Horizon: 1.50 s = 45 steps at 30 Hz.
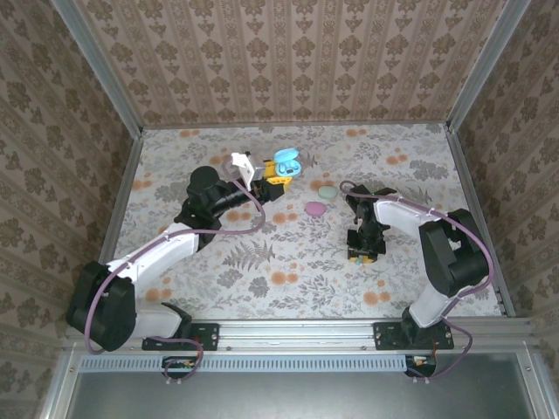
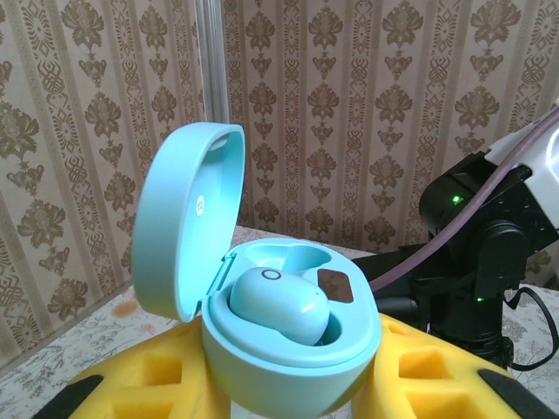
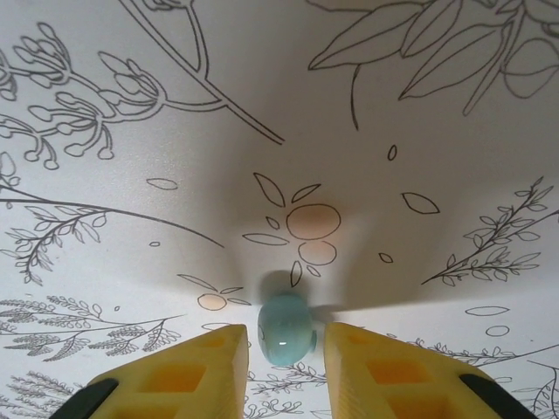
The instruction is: Insert the wireless bluetooth earbuds into the charging case
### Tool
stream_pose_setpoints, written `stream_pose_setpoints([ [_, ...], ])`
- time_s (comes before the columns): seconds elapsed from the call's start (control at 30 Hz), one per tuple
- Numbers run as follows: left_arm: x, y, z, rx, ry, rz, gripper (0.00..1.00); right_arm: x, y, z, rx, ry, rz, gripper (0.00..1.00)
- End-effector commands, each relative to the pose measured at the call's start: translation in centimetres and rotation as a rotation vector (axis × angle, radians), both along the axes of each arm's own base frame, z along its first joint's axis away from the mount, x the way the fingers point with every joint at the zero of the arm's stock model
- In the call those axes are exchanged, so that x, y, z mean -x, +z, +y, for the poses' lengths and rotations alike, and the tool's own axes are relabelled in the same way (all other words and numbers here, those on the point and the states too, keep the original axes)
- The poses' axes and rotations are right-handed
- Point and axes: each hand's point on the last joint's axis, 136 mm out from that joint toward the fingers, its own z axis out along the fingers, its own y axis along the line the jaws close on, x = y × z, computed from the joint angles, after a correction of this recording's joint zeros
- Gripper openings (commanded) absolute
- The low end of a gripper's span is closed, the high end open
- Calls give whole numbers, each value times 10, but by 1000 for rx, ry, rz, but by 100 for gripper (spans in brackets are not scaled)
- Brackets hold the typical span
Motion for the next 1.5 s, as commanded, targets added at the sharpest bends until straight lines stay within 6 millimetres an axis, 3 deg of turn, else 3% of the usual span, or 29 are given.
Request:
stream_pose_setpoints([
  [0.0,7,13,-4,20,-31,-43,30,-3,0,-2,25,26,-1,29],
  [0.7,16,-11,-23,-7,-126,11,29,-14,0,0,18,39,-20,30],
  [1.47,17,-23,-25,-11,-125,36,29,-1,-12,-2,18,56,38,25],
])
